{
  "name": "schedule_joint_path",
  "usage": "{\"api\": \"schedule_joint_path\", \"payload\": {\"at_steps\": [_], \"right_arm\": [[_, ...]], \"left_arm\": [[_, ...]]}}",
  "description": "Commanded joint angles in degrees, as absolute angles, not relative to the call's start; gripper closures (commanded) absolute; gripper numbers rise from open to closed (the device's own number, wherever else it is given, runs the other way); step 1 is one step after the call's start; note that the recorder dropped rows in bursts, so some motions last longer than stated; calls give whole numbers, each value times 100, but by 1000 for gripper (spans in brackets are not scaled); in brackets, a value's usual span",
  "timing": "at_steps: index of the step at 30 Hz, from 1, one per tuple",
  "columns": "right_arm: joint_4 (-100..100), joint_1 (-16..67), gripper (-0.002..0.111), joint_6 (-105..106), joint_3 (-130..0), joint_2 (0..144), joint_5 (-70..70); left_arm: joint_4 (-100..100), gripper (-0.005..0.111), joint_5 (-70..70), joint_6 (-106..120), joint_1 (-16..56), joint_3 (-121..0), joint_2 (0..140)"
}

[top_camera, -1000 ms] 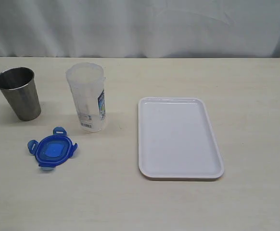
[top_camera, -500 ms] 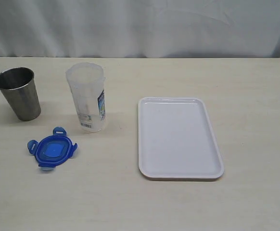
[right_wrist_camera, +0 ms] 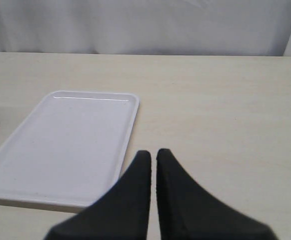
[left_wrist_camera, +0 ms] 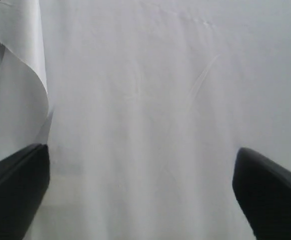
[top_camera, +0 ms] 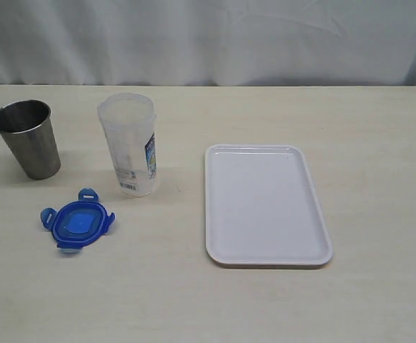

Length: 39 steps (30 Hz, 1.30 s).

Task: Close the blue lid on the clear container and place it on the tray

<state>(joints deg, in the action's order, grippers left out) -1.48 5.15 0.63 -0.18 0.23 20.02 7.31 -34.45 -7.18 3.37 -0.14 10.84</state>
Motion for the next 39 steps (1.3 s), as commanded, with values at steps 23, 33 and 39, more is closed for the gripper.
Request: {"api": "schedule_joint_path", "payload": {"at_steps": [23, 33, 39], "right_arm": [[-105, 477, 104, 39, 0, 0, 1982], [-105, 477, 104, 39, 0, 0, 1982], [-105, 477, 104, 39, 0, 0, 1982]], "left_arm": [[667, 4, -6996, 190, 320, -1110, 9517], [288, 4, -6996, 324, 320, -1800, 10496], [271, 4, -6996, 324, 320, -2168, 11034]]}}
